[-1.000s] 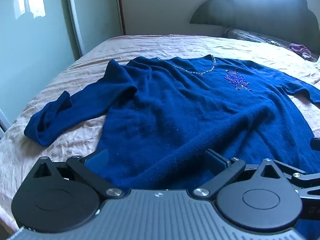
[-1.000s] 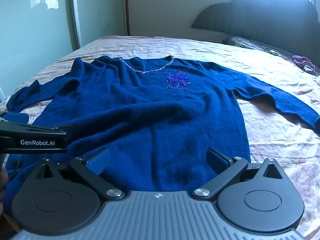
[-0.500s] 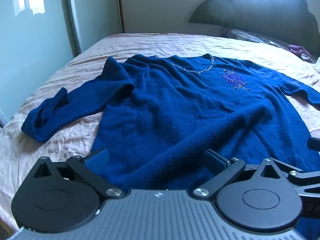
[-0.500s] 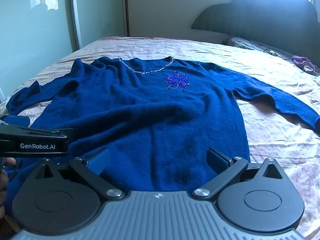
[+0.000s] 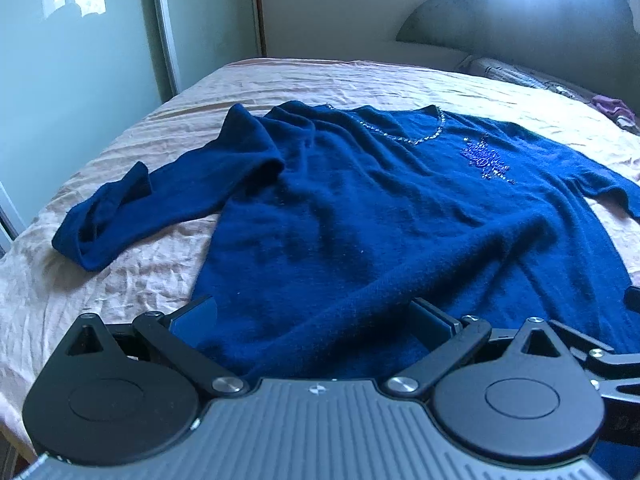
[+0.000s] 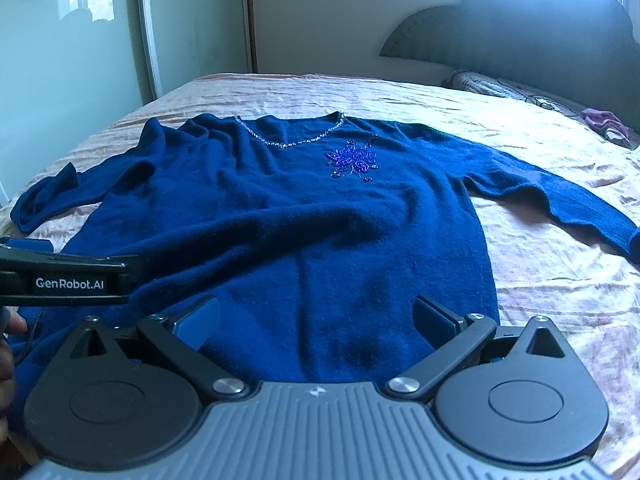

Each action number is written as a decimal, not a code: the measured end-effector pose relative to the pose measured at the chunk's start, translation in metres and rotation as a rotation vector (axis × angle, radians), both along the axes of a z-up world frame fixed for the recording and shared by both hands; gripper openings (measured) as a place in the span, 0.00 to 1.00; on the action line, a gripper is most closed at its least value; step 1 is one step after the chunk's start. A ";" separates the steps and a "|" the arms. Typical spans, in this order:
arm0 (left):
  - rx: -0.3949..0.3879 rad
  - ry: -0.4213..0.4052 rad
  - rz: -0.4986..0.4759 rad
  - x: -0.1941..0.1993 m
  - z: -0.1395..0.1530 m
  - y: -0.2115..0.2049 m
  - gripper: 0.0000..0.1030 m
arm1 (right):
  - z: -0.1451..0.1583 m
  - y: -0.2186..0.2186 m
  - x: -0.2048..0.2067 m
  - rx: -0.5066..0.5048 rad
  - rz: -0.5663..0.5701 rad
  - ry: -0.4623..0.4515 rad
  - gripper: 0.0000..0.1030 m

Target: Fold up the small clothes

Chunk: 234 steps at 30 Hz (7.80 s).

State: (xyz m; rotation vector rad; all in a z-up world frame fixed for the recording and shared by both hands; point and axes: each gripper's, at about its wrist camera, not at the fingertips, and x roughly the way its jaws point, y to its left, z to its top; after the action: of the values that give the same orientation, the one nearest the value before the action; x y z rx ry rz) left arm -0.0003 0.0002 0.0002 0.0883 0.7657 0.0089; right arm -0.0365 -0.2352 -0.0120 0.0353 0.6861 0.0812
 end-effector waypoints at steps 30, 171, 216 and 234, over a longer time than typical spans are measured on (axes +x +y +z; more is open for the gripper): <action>0.041 0.018 -0.020 0.001 -0.005 -0.006 0.99 | 0.004 -0.004 -0.006 -0.013 0.018 -0.075 1.00; 0.071 0.007 -0.151 0.065 -0.011 -0.038 1.00 | 0.013 -0.110 0.187 0.356 -0.106 -0.252 0.06; 0.011 0.009 -0.016 0.073 -0.010 0.023 1.00 | 0.021 0.001 0.236 0.411 0.085 -0.197 0.06; 0.003 0.027 0.027 0.073 -0.015 0.045 1.00 | 0.024 0.058 0.262 0.379 0.167 -0.168 0.06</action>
State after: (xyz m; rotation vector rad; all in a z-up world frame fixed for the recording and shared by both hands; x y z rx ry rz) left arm 0.0727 0.0451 -0.0147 0.0814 0.7933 0.0348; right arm 0.2251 -0.1772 0.0118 0.3321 0.4968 0.3705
